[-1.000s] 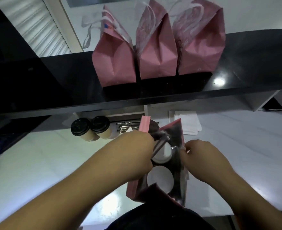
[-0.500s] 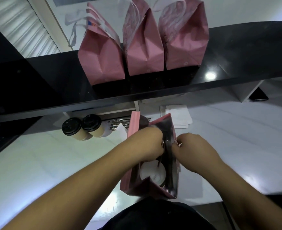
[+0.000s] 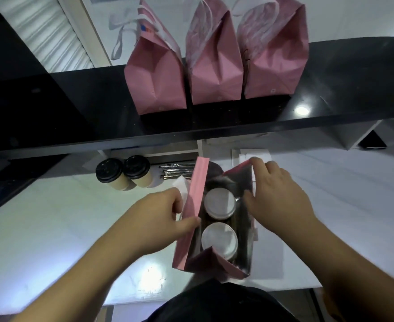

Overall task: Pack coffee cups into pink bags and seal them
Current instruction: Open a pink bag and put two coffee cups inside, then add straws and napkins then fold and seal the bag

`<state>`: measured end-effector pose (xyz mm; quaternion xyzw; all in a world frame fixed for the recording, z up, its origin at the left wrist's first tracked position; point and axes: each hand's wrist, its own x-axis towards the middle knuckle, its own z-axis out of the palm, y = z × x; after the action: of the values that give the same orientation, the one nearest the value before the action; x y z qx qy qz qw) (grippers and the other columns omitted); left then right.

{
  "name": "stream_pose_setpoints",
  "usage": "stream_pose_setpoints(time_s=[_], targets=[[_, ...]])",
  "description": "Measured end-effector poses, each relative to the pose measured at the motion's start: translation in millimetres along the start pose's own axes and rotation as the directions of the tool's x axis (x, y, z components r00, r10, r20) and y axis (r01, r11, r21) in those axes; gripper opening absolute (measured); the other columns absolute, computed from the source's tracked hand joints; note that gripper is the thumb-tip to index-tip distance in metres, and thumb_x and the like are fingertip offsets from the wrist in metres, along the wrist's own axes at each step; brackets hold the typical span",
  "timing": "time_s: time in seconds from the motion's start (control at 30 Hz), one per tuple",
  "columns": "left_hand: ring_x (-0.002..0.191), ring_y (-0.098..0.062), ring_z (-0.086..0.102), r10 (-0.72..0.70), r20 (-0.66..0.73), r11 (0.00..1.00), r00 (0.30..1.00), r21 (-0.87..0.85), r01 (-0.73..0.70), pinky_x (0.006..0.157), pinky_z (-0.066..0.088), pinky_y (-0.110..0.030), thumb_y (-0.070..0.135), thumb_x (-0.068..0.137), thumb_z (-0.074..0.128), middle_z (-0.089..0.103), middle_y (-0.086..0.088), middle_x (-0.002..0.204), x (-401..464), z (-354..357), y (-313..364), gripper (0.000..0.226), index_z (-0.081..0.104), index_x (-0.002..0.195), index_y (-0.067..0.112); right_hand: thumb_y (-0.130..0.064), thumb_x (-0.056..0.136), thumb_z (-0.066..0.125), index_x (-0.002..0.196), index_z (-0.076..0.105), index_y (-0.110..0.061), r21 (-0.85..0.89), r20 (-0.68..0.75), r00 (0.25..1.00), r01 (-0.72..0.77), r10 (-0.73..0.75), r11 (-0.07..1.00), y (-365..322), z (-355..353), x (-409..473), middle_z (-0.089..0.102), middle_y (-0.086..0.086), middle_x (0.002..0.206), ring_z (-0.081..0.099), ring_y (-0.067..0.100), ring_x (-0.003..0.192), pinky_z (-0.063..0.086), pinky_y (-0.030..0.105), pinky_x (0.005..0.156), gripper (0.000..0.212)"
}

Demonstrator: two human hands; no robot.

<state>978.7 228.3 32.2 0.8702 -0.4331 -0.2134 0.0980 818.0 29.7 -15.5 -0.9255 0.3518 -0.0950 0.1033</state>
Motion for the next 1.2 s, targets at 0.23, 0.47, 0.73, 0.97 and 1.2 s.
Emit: stream_pose_setpoints(time_s=[0.23, 0.47, 0.73, 0.97, 1.2], targets=[[0.074, -0.002, 0.058, -0.047, 0.006, 0.998, 0.999, -0.04, 0.048, 0.057, 0.042, -0.024, 0.073, 0.071, 0.062, 0.059, 0.018, 0.095, -21.6, 23.8, -6.5, 0.045, 0.041, 0.097, 0.042, -0.028, 0.089, 0.059, 0.135, 0.056, -0.019, -0.121, 0.104, 0.982, 0.169, -0.157, 0.978, -12.4, -2.3, 46.1, 0.057, 0.006, 0.138, 0.051, 0.03, 0.123, 0.047, 0.045, 0.1, 0.047], [0.071, -0.014, 0.063, -0.071, -0.169, 0.997, 0.983, -0.053, 0.063, 0.06, 0.051, -0.032, 0.044, 0.099, 0.056, 0.068, 0.009, 0.077, -15.9, 11.6, -17.5, 0.023, 0.063, 0.083, 0.029, -0.02, 0.091, 0.054, 0.108, 0.07, -0.017, -0.024, 0.165, 0.984, 0.067, -0.063, 0.997, 0.4, -1.1, 59.3, 0.064, 0.006, 0.103, 0.057, 0.026, 0.093, 0.049, 0.038, 0.08, 0.024], [0.067, -0.004, 0.06, -0.032, -0.221, 0.999, 0.975, -0.025, 0.028, 0.052, 0.042, -0.026, 0.037, 0.103, 0.056, 0.07, 0.015, 0.078, 27.9, -7.6, -41.6, 0.02, 0.071, 0.09, 0.037, -0.032, 0.094, 0.055, 0.081, 0.065, -0.025, 0.06, 0.258, 0.964, -0.086, 0.068, 0.994, 12.7, -6.1, 29.8, 0.064, -0.006, 0.071, 0.058, 0.015, 0.065, 0.044, 0.028, 0.054, 0.018], [0.079, -0.005, 0.07, 0.032, -0.151, 0.966, 0.988, -0.248, -0.07, 0.072, 0.061, -0.04, 0.042, 0.101, 0.063, 0.075, 0.023, 0.088, 71.4, -16.1, -57.2, 0.016, 0.079, 0.096, 0.041, -0.038, 0.097, 0.053, 0.089, 0.066, -0.035, 0.144, 0.393, 0.917, -0.139, 0.073, 0.98, 2.4, -12.2, -22.9, 0.069, -0.011, 0.078, 0.063, 0.006, 0.063, 0.042, 0.023, 0.051, 0.015], [0.085, -0.001, 0.071, 0.102, -0.111, 0.88, 0.988, -0.454, -0.142, 0.071, 0.052, -0.02, 0.042, 0.096, 0.072, 0.077, 0.022, 0.09, 82.1, -6.7, -59.5, 0.01, 0.081, 0.094, 0.045, -0.059, 0.097, 0.047, 0.08, 0.065, -0.037, 0.243, 0.461, 0.884, -0.209, 0.076, 0.947, 4.9, -18.9, -38.7, 0.071, -0.015, 0.081, 0.065, 0.002, 0.068, 0.046, 0.02, 0.057, 0.034]])
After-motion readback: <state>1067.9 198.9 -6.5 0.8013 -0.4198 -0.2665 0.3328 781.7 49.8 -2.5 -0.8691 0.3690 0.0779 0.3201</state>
